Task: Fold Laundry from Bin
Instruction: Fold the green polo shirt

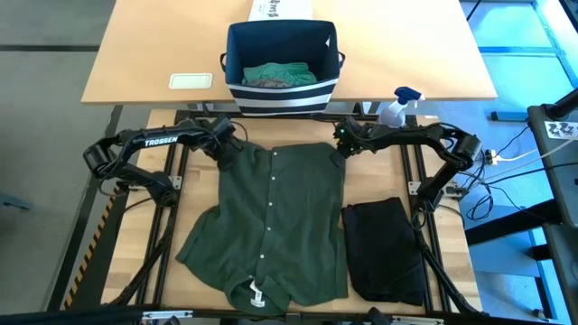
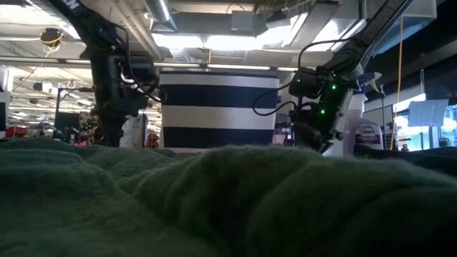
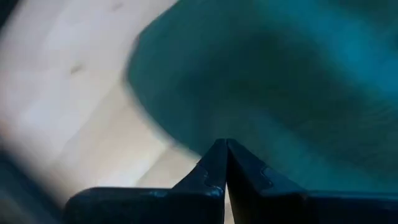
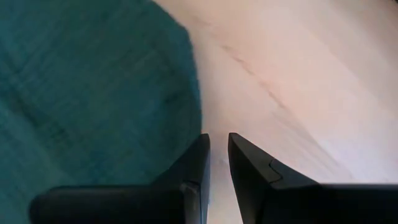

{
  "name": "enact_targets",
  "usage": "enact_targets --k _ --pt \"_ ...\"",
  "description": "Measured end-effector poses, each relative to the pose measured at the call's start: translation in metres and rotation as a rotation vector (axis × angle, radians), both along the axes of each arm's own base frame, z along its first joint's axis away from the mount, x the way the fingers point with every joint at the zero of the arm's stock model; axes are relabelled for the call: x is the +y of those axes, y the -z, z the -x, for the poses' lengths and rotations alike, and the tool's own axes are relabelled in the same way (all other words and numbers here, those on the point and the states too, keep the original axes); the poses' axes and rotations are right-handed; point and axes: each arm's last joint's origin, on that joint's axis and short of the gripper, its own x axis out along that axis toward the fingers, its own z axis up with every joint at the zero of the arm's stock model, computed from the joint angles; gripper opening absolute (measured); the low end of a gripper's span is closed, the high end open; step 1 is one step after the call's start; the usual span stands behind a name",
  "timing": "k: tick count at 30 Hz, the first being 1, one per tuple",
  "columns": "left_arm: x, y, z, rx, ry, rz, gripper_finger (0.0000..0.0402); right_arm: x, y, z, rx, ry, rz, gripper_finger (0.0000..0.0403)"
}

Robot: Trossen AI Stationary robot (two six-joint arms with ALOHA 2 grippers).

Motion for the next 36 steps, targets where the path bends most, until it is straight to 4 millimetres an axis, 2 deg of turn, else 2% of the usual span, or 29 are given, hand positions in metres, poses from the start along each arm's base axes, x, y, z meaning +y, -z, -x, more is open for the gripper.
enact_targets --k 3,6,10,15,18,25,29,36 --pt "0.001 0.006 0.008 -0.159 -0.026 0.009 0.0000 0.001 0.000 -0.001 -0.018 -0.018 -0.022 0.0059" --pt "-0.002 0.011 0.025 -0.169 -0.106 -0.009 0.0008 0.001 0.000 -0.002 -0.037 -0.043 -0.041 0.0059" --pt "-0.009 0.012 0.046 -0.221 -0.196 -0.037 0.0043 0.002 -0.001 -0.005 -0.091 -0.107 -0.081 0.0059" --pt "-0.018 0.008 0.058 -0.341 -0.250 -0.091 0.0093 0.002 -0.003 -0.008 -0.152 -0.164 -0.096 0.0059" --pt "-0.019 0.007 0.062 -0.354 -0.278 -0.111 0.0119 0.001 -0.005 -0.011 -0.192 -0.195 -0.091 0.0059" --pt "-0.014 0.020 0.065 -0.292 -0.336 -0.067 0.0161 0.000 -0.009 -0.016 -0.262 -0.248 -0.084 0.0059" --pt "-0.006 0.028 0.059 -0.342 -0.358 -0.029 0.0168 0.000 -0.009 -0.016 -0.263 -0.257 -0.084 0.0059" --pt "0.007 0.046 0.053 -0.327 -0.417 0.018 0.0169 0.000 -0.009 -0.016 -0.264 -0.276 -0.072 0.0059"
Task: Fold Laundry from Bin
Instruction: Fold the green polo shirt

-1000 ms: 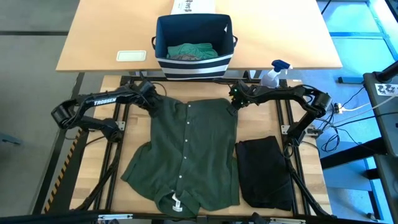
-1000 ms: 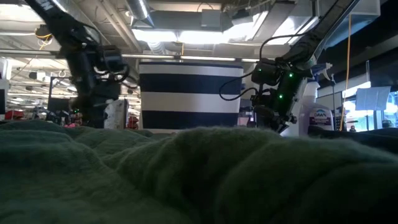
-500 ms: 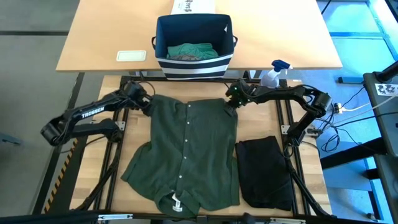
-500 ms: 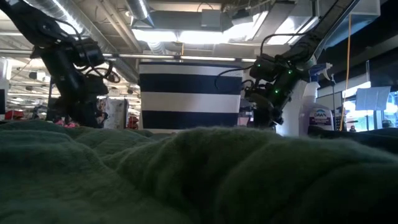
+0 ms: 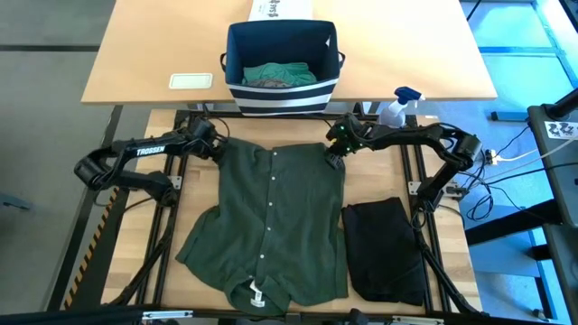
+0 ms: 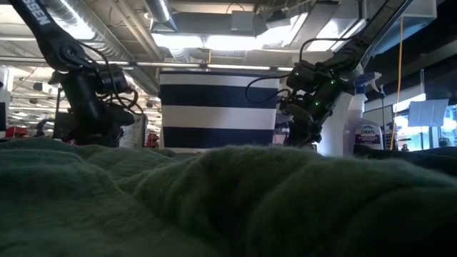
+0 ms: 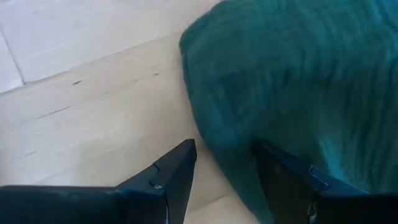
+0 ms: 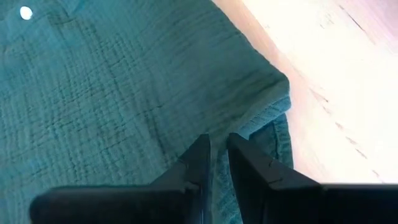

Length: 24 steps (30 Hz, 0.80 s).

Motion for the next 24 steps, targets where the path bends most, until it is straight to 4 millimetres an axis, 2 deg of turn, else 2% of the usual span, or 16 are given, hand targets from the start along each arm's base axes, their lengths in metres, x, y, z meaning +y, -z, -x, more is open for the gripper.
enact_targets --k 4,7,9,14,24 --pt "0.0034 0.0026 0.0009 -0.008 -0.012 0.015 0.0168 0.0001 -0.0002 -0.0004 -0.008 -0.011 -0.003 0.0059" --pt "0.0033 0.0027 0.0013 -0.008 -0.010 0.016 0.0151 -0.0003 -0.0009 -0.0012 -0.019 -0.020 0.006 0.0059" --pt "0.0028 0.0031 0.0015 -0.002 0.012 0.017 0.0125 -0.0007 -0.0015 -0.0019 -0.026 -0.029 0.018 0.0059" --pt "0.0020 0.0039 0.0005 -0.014 0.059 0.024 0.0017 -0.0020 -0.0036 -0.0041 -0.058 -0.037 0.036 0.0059" --pt "-0.0035 0.0009 -0.0065 -0.037 0.157 0.025 0.0002 -0.0023 -0.0040 -0.0047 -0.063 -0.037 0.040 0.0059"
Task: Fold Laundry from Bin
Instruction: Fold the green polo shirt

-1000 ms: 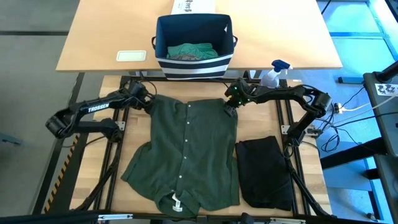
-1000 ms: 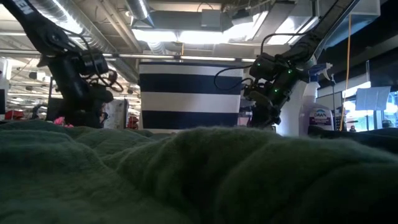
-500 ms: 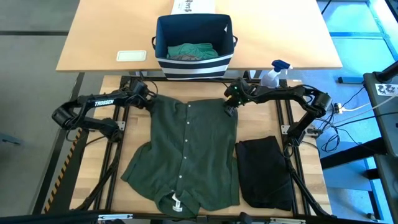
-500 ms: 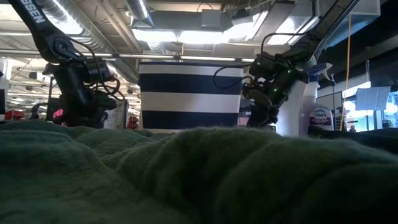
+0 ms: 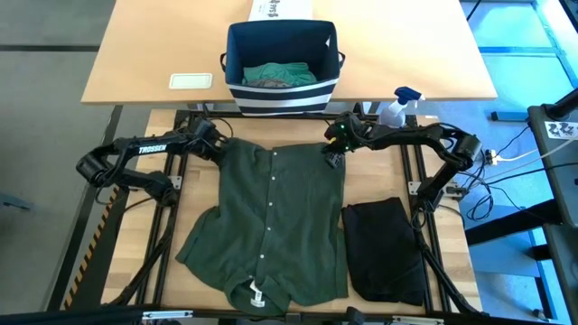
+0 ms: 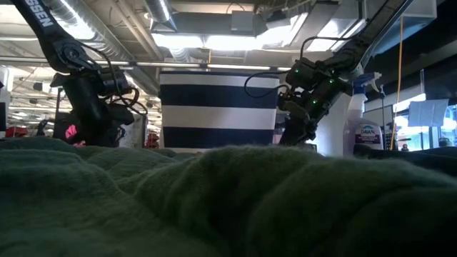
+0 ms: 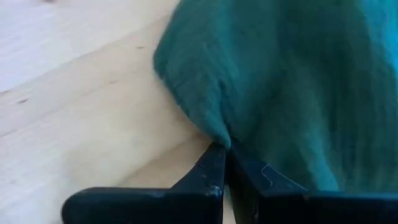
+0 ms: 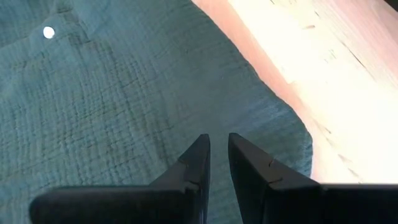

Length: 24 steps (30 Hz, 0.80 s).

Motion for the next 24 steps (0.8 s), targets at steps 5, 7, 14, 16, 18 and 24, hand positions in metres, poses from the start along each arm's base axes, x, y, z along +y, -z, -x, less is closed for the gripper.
enact_targets --k 5,7,14,16,18,24 --pt "-0.003 -0.035 -0.022 -0.096 0.121 -0.134 0.0002 0.000 0.000 0.000 0.001 0.000 0.000 0.0059" --pt "-0.003 -0.056 -0.030 -0.096 0.182 -0.239 0.0001 0.000 0.000 0.000 0.001 0.001 -0.001 0.0059" --pt "-0.006 -0.121 -0.054 0.092 0.499 -0.689 0.0001 0.000 0.000 0.000 0.002 0.000 -0.001 0.0059" --pt "-0.009 -0.135 -0.060 0.165 0.609 -0.805 0.0001 0.000 0.000 0.000 0.002 0.000 -0.002 0.0059" --pt "-0.010 -0.146 -0.064 0.241 0.686 -0.896 0.0000 0.000 0.000 0.000 -0.001 -0.005 -0.008 0.0059" --pt "-0.010 -0.149 -0.055 0.328 0.685 -0.795 0.0000 0.001 0.000 0.000 -0.014 -0.019 -0.029 0.0059"
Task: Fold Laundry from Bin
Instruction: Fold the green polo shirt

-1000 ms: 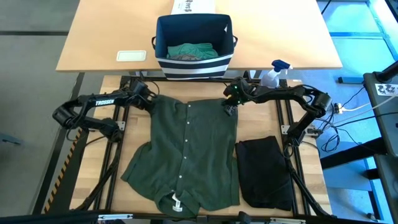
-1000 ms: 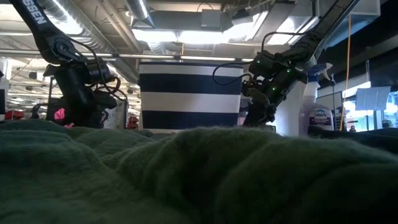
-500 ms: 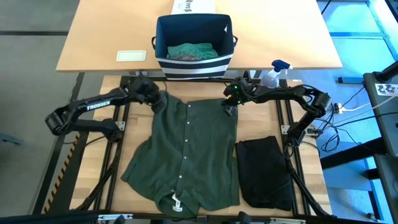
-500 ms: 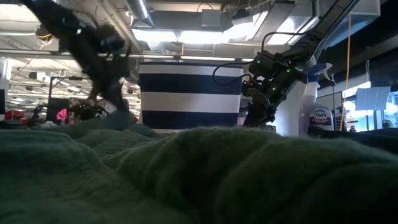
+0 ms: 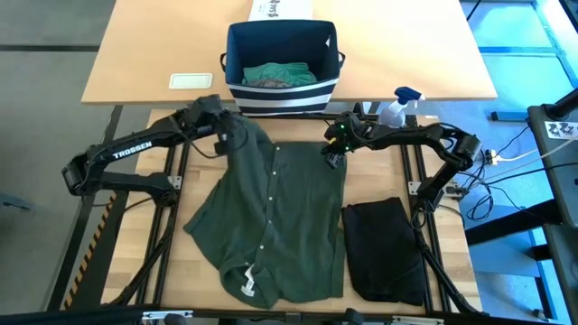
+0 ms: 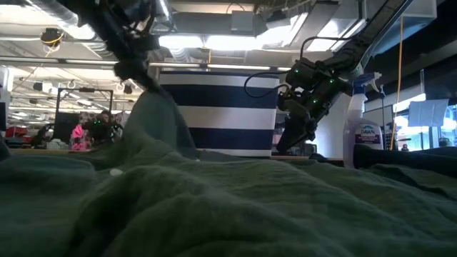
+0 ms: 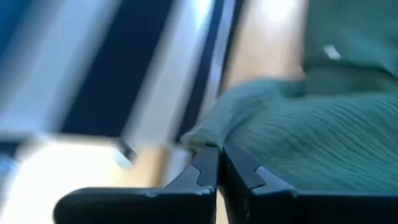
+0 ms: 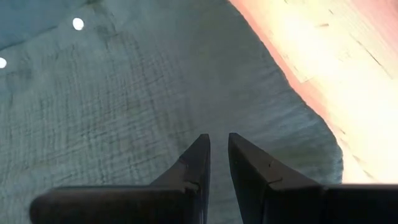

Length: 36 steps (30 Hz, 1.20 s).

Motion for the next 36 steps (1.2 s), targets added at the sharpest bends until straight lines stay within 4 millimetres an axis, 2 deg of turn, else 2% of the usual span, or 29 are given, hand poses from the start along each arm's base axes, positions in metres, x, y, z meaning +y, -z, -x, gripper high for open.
enact_targets --k 6,11,16,19,23,28,36 --pt "-0.001 0.028 0.017 0.118 -0.209 0.204 0.0009 0.000 0.000 0.000 0.000 0.001 -0.001 0.0059" --pt "0.005 0.035 0.022 0.149 -0.330 0.210 0.0054 0.000 0.000 0.000 -0.002 0.001 -0.001 0.0059" --pt "0.007 0.033 0.021 0.150 -0.351 0.167 0.0115 0.000 0.000 0.000 -0.011 0.005 -0.023 0.0059" --pt "0.009 0.025 0.020 0.133 -0.388 0.140 0.0148 0.000 0.000 0.000 -0.011 0.004 -0.023 0.0059" --pt "0.003 0.011 0.014 0.072 -0.393 0.189 0.0177 0.000 -0.001 0.000 -0.013 0.002 -0.021 0.0059" --pt "-0.026 0.002 -0.001 0.036 -0.308 0.323 0.0176 0.010 -0.015 -0.003 -0.071 -0.076 -0.002 0.0059" --pt "-0.106 0.029 -0.019 0.081 -0.184 0.390 0.0152 0.058 -0.042 -0.020 -0.114 -0.240 0.171 0.0059"
